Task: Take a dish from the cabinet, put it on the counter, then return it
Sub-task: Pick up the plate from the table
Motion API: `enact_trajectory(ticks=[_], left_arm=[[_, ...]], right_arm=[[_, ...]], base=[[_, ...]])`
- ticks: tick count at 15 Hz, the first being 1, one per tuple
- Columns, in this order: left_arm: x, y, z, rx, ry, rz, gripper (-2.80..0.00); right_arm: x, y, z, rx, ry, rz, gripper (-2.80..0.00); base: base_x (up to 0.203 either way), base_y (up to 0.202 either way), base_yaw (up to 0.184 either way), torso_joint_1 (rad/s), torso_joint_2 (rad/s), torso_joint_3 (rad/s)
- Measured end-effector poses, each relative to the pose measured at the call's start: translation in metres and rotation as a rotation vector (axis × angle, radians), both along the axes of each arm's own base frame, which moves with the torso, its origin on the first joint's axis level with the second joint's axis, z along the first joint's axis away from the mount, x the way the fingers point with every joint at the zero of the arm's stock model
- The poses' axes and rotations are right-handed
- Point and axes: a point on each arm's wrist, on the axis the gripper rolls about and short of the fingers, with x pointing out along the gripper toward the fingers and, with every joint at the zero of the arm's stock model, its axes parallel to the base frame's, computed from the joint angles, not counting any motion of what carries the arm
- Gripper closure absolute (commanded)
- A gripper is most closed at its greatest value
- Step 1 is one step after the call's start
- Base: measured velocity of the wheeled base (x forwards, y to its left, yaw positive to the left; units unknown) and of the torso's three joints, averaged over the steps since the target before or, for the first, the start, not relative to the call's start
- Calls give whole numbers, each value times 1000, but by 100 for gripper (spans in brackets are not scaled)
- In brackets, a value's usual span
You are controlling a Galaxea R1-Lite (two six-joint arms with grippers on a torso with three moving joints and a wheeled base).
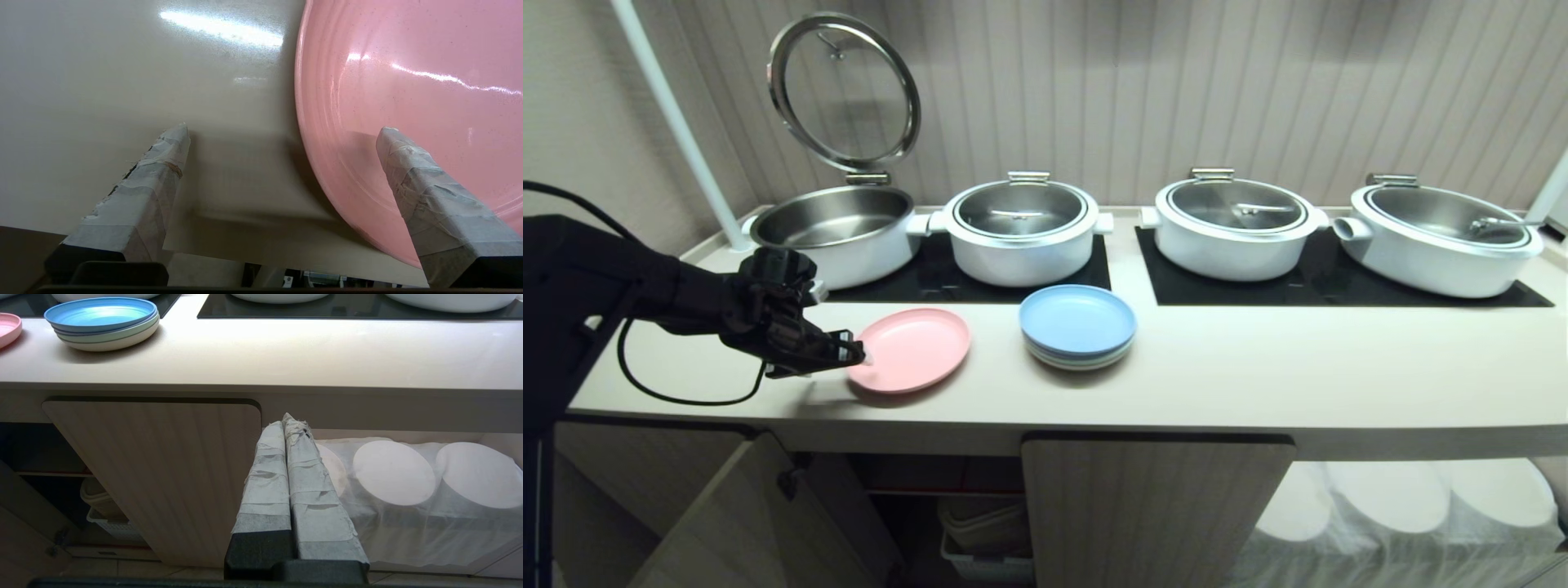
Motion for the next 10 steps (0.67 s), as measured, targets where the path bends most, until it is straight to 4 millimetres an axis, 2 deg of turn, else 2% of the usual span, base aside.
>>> enact_trajectory(ticks=[10], left_arm=[[5,1,-7,-2,9,0,-280]], right_arm=[[0,0,0,0,0,0,0]], base=[[0,0,0,0,0,0]])
